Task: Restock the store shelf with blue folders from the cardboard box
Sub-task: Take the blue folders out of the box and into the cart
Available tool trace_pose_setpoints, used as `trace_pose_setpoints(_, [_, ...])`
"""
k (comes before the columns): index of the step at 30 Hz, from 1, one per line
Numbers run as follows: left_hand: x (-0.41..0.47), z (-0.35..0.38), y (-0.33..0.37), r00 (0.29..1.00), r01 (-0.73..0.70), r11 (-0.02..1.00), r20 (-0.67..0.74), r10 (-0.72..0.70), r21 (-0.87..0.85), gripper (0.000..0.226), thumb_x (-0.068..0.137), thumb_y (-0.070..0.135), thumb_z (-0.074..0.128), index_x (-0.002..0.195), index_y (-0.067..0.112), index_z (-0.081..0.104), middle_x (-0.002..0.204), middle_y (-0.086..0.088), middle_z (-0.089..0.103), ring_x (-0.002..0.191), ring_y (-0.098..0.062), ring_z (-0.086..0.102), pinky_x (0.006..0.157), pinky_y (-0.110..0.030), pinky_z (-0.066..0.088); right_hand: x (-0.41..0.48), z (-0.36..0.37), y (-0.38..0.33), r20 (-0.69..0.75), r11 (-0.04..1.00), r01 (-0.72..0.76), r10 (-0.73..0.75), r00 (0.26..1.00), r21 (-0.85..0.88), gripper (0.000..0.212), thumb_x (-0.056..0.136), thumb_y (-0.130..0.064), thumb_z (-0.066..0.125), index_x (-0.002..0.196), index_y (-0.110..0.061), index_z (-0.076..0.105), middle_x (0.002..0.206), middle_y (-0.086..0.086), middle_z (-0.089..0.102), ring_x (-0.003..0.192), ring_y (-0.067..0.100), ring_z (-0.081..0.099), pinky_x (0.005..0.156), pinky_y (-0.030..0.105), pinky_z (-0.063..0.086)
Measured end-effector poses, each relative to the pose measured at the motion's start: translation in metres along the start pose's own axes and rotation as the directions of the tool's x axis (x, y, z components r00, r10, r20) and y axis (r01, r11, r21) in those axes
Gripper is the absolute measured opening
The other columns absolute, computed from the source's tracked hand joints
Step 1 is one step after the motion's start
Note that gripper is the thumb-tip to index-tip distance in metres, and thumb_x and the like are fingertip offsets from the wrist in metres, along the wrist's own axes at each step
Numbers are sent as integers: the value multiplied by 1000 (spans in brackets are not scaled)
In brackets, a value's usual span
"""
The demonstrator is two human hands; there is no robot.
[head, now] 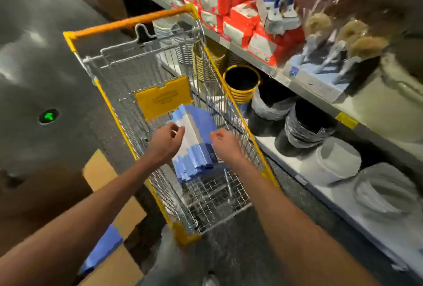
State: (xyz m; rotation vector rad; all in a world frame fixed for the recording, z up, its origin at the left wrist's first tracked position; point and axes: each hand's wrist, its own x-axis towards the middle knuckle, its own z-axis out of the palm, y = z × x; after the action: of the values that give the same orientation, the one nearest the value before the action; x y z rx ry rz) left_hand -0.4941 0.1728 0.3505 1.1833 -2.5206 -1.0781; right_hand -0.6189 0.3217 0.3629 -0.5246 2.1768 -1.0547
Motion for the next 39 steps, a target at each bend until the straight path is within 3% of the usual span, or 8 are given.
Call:
trace_pose_setpoints(4, [-77,-35,-6,996,34,999,-86,-32,21,31,100,53,48,99,25,60,87,2,72,66,-16,69,67,-33,54,-58,14,-29,52,993,118,-118,992,4,34,91,-38,49,63,-18,49,64,4,49,67,24,45,66,35,34])
trace_pose_setpoints(8, [-135,-67,-11,988,66,998,-140,-68,-20,25,105,41,48,100,20,60,87,3,73,59,-11,68,61,-31,54,-95,39,-45,203,978,208,-197,959,-34,24,102,-35,49,92,-16,61,90,9,65,82,30,60,72,37,42])
trace_pose_setpoints(14, [-202,-107,-48,964,121,991,-232,-131,-58,23,104,39,51,94,20,58,84,1,70,63,-15,69,68,-39,57,-143,99,-67,323,954,290,-253,912,-71,23,98,-31,49,79,-21,57,77,-1,60,78,24,57,69,34,44])
trace_pose_setpoints(20, [-271,-138,-130,912,274,951,-275,-304,-144,24,105,38,50,101,17,60,87,2,72,64,-12,70,66,-38,57,-178,203,-79,496,930,355,-264,827,-98,26,100,-30,50,98,-10,66,88,5,65,88,27,65,76,39,51])
trace_pose_setpoints(24, [-309,-155,-199,858,367,898,-285,-428,-242,18,104,36,52,97,21,60,86,2,71,62,-9,68,68,-41,58,-194,281,-84,595,904,390,-218,773,-176,29,100,-32,50,110,-11,67,103,10,71,94,29,67,83,45,54])
trace_pose_setpoints(31, [-330,-190,-330,740,499,777,-278,-612,-384,21,101,35,55,90,18,60,79,2,72,63,-14,70,69,-40,58,-203,420,-97,697,785,503,-129,705,-363,32,97,-18,47,65,-14,49,62,3,48,62,20,45,58,34,29])
trace_pose_setpoints(35, [-318,-202,-401,704,550,697,-193,-684,-461,22,101,37,54,93,18,60,81,1,73,64,-18,71,69,-42,61,-195,484,-100,694,805,400,20,720,-438,32,98,-19,47,76,2,54,71,16,51,68,24,48,64,43,39])
trace_pose_setpoints(39, [-307,-208,-449,692,608,653,-103,-715,-451,20,102,35,54,97,16,60,85,-5,73,74,-26,72,73,-40,59,-189,525,-108,678,820,321,106,727,-473,25,99,-24,46,76,-18,53,83,7,57,75,21,49,79,42,45])
